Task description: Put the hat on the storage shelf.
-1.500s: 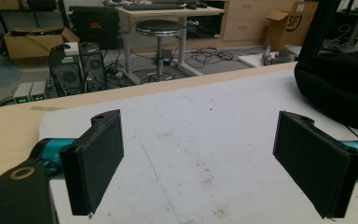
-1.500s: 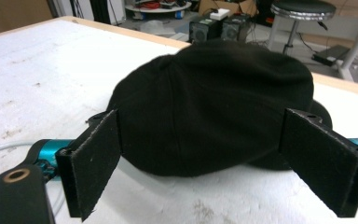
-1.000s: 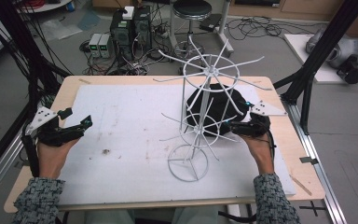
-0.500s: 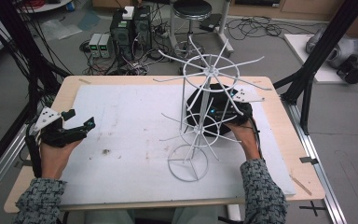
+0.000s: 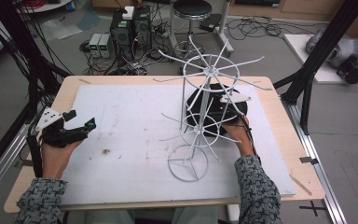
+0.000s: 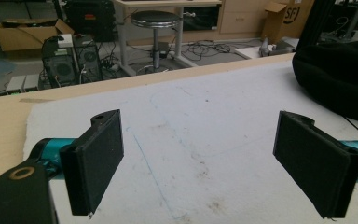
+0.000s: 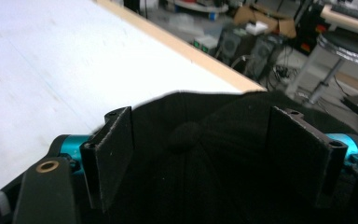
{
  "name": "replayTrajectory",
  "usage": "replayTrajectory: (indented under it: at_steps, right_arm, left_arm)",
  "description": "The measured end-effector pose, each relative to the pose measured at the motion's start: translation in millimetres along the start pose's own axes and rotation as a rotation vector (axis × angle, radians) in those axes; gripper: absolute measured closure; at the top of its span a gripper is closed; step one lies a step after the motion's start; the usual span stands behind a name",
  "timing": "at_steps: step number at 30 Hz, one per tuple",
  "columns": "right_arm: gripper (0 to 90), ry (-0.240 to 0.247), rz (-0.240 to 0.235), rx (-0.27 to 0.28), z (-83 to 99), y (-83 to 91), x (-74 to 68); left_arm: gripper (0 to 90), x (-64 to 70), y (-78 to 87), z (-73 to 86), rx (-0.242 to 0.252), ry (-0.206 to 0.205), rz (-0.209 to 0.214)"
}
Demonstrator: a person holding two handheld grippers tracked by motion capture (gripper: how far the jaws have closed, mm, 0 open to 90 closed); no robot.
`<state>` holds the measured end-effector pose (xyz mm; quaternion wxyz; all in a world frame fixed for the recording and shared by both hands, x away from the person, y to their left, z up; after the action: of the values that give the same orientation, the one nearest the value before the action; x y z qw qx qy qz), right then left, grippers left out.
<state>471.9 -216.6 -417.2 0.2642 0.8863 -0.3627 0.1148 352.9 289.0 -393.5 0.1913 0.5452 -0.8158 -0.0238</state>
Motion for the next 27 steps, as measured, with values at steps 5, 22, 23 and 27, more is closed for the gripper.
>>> replayTrajectory:
  at_steps: [5, 22, 23, 27]
  right_arm:
    - [33.3, 0.027, 0.011, -0.08, -0.9, -9.0, 0.4]
    - [71.6, 0.075, -0.014, -0.208, -0.4, -18.2, -2.2]
    - [71.7, 0.064, -0.008, -0.212, -0.1, -17.1, -0.9]
    - [71.9, 0.032, 0.0, -0.197, -1.5, -12.7, 2.2]
  left_arm:
    - [16.4, 0.0, 0.0, -0.1, 0.003, 0.004, -0.001]
    - [16.4, -2.6, 2.3, -0.8, 0.01, 0.004, -0.004]
    - [16.4, -2.7, 2.3, -0.9, 0.01, 0.003, -0.005]
    - [16.4, -2.7, 2.5, -1.1, 0.011, 0.004, -0.005]
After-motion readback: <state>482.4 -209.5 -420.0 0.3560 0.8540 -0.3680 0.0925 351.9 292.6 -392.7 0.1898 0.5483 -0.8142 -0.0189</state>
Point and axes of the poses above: each handheld gripper's, and its own axes: y roughly backward along the jaws, z roughly out of its underside, x roughly to its right, the point moved 3 cm from there along -y, roughly forward along the jaws, and after that the axes turned 14 degrees about y, right-handed, at the moved point
